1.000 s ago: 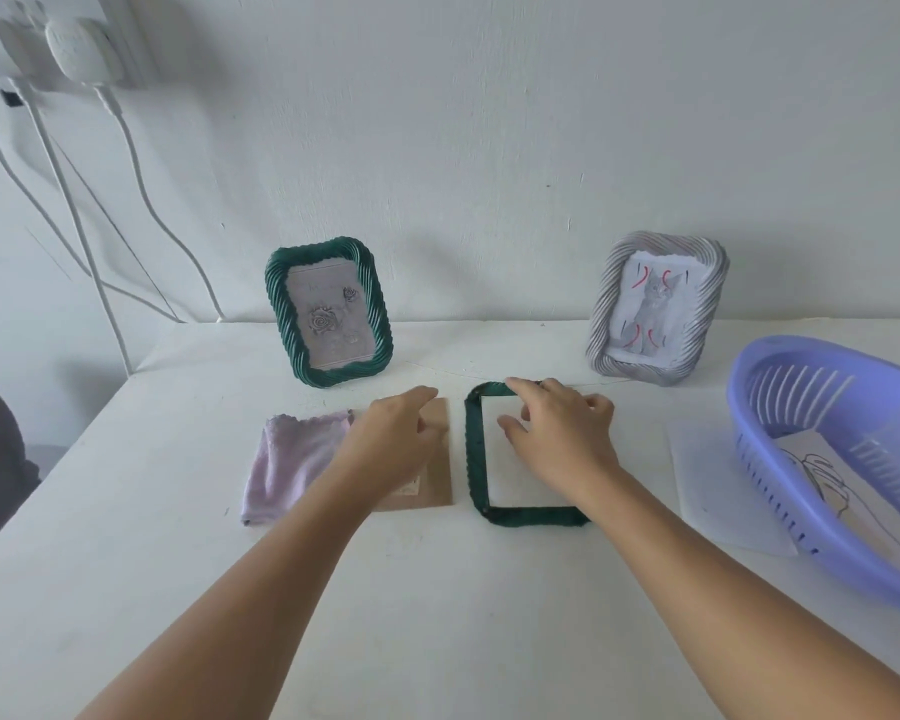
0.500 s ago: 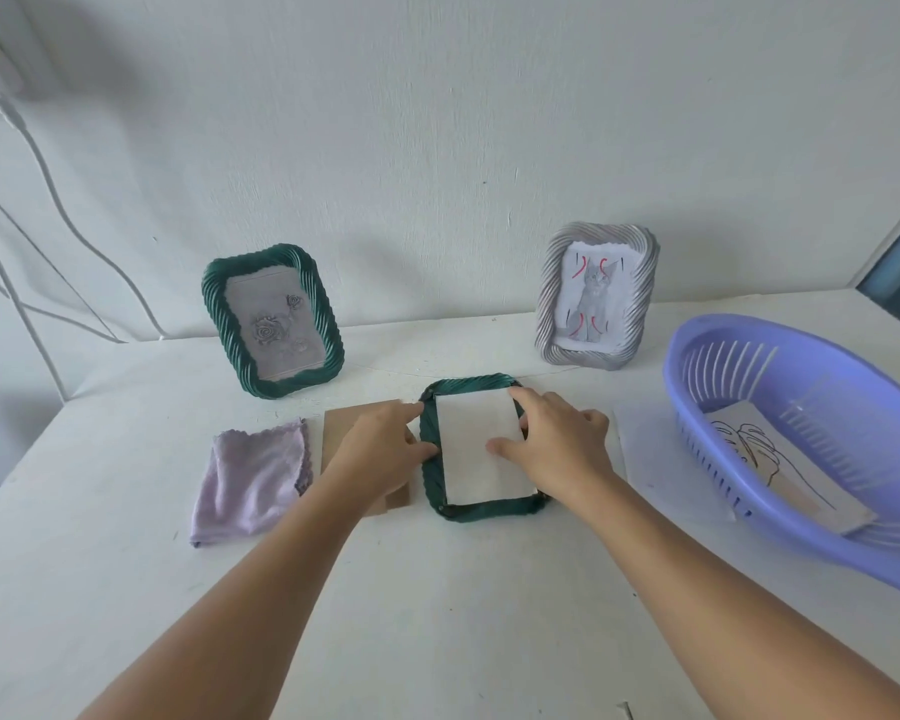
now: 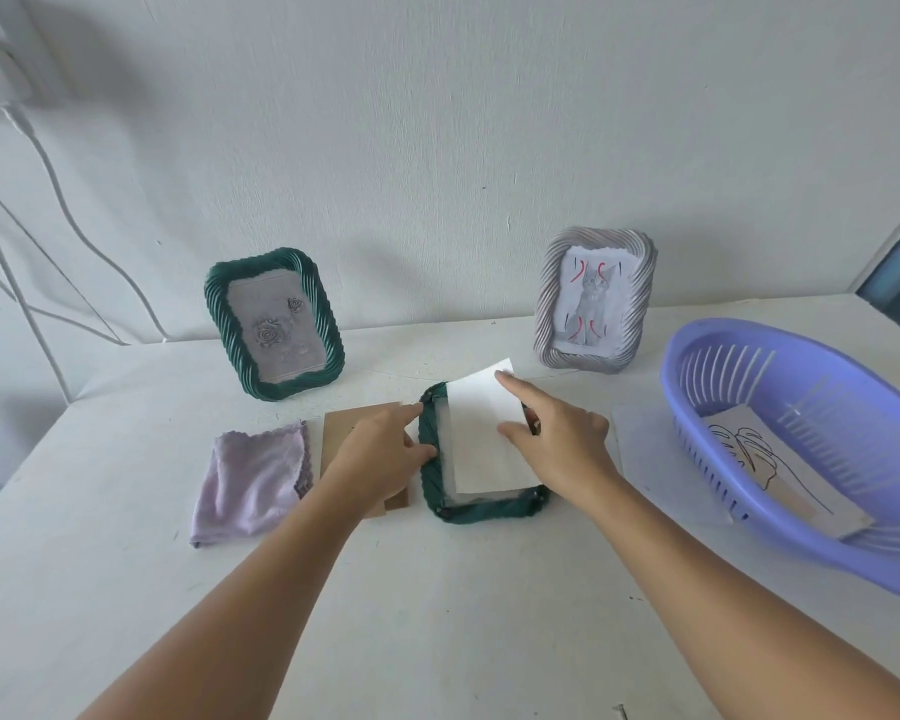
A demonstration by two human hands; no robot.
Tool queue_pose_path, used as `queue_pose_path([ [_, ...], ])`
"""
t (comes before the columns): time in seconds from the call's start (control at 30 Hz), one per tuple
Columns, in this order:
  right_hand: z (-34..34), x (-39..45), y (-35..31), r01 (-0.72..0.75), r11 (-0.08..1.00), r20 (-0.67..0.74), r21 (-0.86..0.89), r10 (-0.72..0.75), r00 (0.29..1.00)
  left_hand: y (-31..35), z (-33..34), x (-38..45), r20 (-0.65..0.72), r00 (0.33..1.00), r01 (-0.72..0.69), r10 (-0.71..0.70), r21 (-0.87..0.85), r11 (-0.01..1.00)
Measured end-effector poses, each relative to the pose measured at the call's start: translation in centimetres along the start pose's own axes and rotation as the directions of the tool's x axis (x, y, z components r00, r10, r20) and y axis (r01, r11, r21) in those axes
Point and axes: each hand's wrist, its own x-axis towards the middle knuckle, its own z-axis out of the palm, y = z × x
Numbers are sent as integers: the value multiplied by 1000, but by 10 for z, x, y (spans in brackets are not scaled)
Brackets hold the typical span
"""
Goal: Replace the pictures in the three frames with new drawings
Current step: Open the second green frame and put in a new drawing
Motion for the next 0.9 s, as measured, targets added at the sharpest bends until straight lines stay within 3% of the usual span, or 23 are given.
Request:
queue_pose_path([
  [0.13, -4, 5, 5, 19, 973, -26, 232, -14, 1000, 9, 1, -2, -122, 990, -78, 69, -71, 994],
  [0.27, -15, 8, 4, 53, 921, -55, 385, -35, 998, 34, -5, 0, -8, 1000, 6, -11, -484, 875],
  [0.37, -23, 8, 2, 57, 914, -56, 401, -38, 998, 47, -7, 2, 69, 997, 21, 31, -641, 767],
  [0.53, -47, -5, -1, 100, 991, -128, 90, -88, 988, 63, -2, 2, 25, 993, -66, 112, -678, 732],
  [0.7, -80, -13, 12, 111, 975, -280, -192, -163, 946, 77, 13, 5, 36, 990, -82, 137, -640, 764],
  [0.77, -100, -19, 20, 20, 957, -275, -288, -103, 956, 83, 24, 10, 50, 990, -79, 133, -589, 804],
  [0.9, -133, -37, 41, -218, 892, -180, -397, 157, 971, 105, 47, 15, 100, 985, -64, 138, -530, 845],
])
